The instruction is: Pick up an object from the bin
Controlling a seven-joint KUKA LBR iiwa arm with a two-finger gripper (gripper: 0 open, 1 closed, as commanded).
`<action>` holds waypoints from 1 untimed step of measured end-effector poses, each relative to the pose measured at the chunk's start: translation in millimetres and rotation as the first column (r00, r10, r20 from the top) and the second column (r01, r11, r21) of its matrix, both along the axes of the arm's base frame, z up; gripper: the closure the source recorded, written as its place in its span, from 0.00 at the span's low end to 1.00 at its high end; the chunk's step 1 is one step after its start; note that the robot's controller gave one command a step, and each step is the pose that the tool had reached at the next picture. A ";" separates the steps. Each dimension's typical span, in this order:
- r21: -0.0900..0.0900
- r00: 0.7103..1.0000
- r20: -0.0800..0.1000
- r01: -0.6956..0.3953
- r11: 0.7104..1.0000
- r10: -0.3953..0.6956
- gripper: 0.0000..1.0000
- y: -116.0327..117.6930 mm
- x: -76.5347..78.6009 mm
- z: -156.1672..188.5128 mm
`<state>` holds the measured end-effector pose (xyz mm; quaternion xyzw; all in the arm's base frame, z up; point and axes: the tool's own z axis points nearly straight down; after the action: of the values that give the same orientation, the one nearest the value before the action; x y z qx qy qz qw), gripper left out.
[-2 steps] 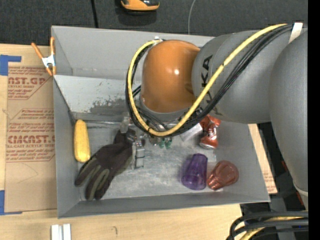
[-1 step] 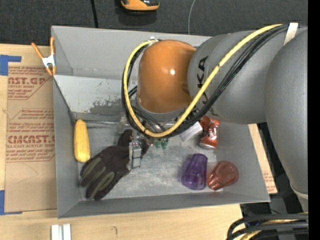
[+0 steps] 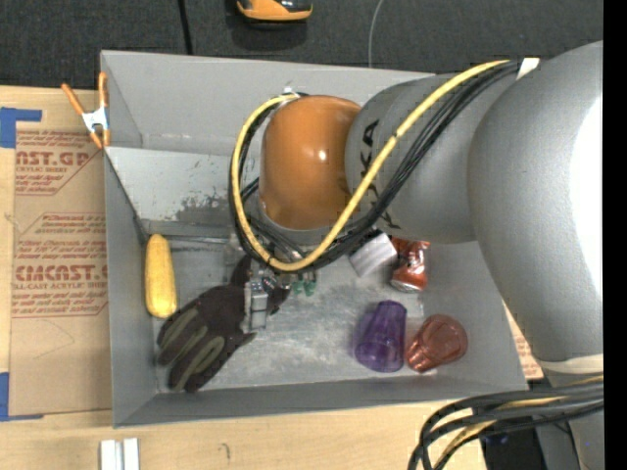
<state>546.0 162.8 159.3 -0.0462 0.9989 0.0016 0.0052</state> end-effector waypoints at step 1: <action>-0.002 1.000 -0.003 0.000 1.000 0.000 0.00 0.3 1.1 -15.6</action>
Offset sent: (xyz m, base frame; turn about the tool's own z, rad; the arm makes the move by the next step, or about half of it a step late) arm 0.0039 0.0361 0.0650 0.0435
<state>547.1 163.0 143.7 -0.0464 0.9989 0.0009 0.0035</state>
